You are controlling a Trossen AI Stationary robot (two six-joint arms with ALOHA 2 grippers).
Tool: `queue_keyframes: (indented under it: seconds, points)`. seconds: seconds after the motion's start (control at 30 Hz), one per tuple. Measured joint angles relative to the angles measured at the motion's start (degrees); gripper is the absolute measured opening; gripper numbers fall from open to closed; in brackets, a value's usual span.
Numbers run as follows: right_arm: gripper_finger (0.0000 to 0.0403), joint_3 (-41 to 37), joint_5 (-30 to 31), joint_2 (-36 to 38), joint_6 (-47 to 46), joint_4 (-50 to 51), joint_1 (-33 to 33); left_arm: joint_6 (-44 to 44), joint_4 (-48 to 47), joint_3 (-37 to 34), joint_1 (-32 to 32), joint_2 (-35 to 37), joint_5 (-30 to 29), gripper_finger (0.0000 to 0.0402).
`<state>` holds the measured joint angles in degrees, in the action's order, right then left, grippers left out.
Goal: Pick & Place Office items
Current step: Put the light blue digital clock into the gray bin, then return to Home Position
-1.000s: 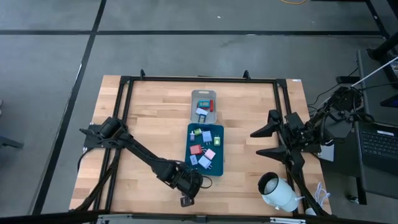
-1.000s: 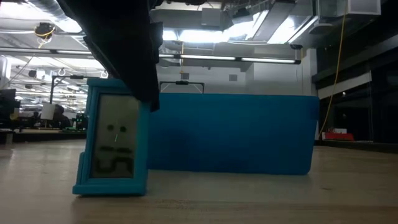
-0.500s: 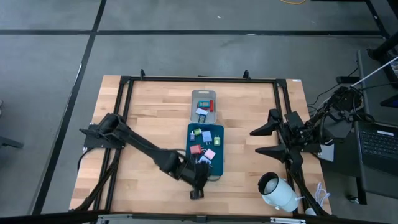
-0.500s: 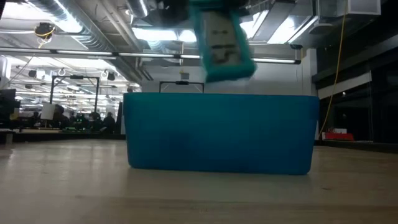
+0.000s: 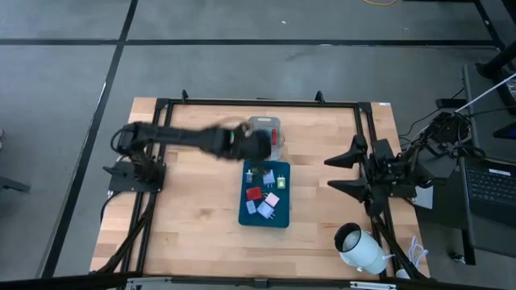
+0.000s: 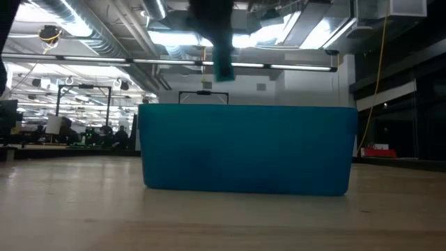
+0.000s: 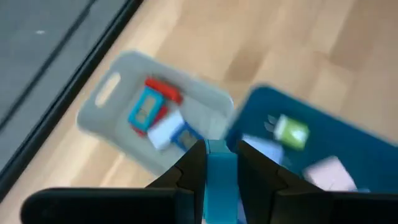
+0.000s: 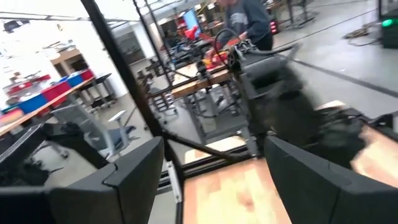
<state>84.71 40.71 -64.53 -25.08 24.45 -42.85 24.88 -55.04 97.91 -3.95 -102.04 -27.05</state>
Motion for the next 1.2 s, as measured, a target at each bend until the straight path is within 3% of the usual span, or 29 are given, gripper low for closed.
queue_keyframes:
  seconds: [0.17, 0.33, 0.6, 0.7, 1.0, 1.2]
  points:
    - [0.0284, 0.00, 4.11, 0.00, 0.02, 0.05, 0.00, -12.08, 8.06, 0.04, 13.20, -1.44, 13.00, 0.0064]
    - [0.0284, 0.00, 8.56, 0.00, 0.02, 0.09, 0.00, -20.35, 7.50, -0.02, 22.96, -4.38, 26.85, 0.0064]
    - [0.0284, 0.00, 11.17, 0.00, 1.01, 0.23, 0.00, -32.26, 8.10, -0.02, 26.95, -6.92, 38.47, 0.0065]
    - [0.0284, 0.00, 11.58, 0.00, 1.59, 0.24, 0.00, -35.61, 8.48, -0.02, 26.65, -7.45, 41.56, 0.0071]
    - [0.0284, 0.00, 13.90, 0.00, 3.15, 0.17, 0.00, -39.25, 11.70, 0.04, 28.15, -9.39, 40.51, 0.0107]
    - [0.0284, 0.00, 13.92, 0.17, 4.58, 0.09, 0.00, -39.68, 11.20, -0.04, 30.36, -10.59, 45.20, 0.0119]
